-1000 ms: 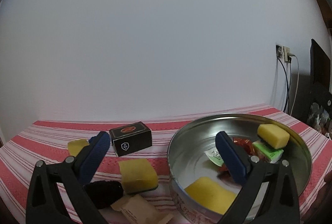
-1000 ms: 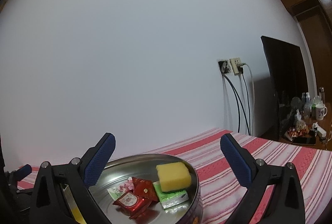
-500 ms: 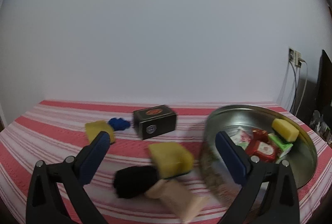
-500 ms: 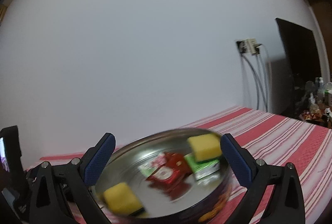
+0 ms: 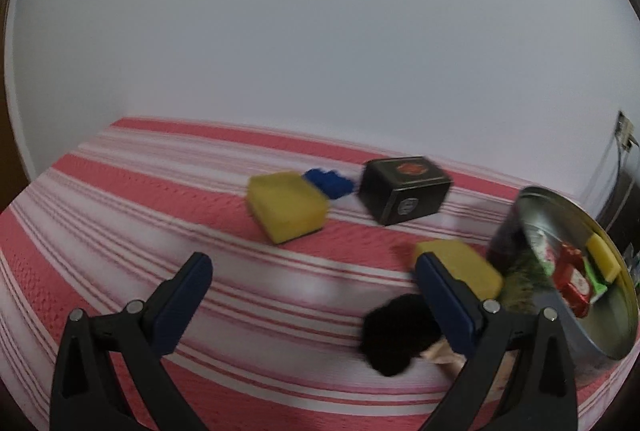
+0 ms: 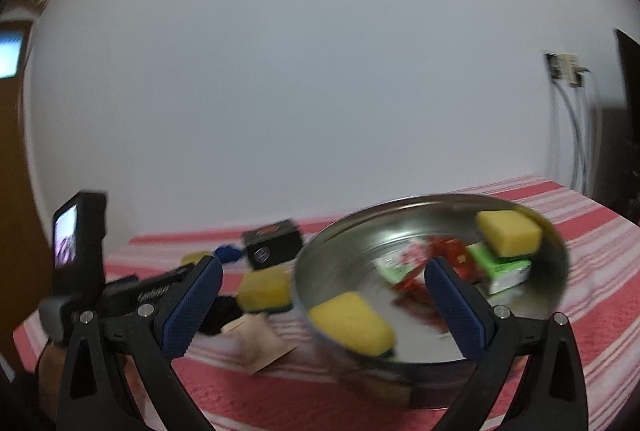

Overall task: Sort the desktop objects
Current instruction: 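Move both tools back toward the remaining items beside the bowl, then grasp the black fuzzy scrubber with the left tool while the right tool grasps the beige packet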

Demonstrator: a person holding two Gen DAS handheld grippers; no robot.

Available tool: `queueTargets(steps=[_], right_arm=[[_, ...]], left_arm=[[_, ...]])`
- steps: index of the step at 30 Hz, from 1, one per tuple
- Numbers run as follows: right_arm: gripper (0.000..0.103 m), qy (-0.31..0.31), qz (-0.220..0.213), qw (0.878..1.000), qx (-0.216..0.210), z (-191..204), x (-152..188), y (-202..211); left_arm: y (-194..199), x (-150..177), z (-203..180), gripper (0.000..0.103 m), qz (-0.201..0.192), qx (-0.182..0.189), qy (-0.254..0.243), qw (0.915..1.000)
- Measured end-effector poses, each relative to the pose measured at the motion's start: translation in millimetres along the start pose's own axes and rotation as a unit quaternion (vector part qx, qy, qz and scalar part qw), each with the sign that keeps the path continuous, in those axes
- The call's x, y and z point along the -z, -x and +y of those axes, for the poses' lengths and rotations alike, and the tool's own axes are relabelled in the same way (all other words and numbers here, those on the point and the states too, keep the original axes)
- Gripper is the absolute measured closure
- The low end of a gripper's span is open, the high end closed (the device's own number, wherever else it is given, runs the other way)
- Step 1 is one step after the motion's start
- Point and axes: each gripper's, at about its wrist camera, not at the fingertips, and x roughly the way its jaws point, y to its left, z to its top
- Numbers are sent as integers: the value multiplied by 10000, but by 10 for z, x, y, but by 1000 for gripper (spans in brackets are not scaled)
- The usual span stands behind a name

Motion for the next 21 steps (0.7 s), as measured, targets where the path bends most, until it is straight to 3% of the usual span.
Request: queueTargets(steps=[8, 13, 15, 21], right_arm=[[1, 652, 627, 9920, -883, 454, 88, -272], [22, 974, 1263, 9787, -1294, 667, 169, -518], [27, 1010, 1559, 9740, -1295, 703, 200, -650], [27, 1460, 1920, 9649, -1037, 847, 260, -948]], left_arm=[[-233, -133, 312, 1, 165, -472, 13, 9987], [-293, -142, 503, 1, 285, -286, 480, 9980], [-271, -137, 531, 1, 248, -240, 555, 9979], [-256, -145, 504, 1, 218, -279, 442, 9984]])
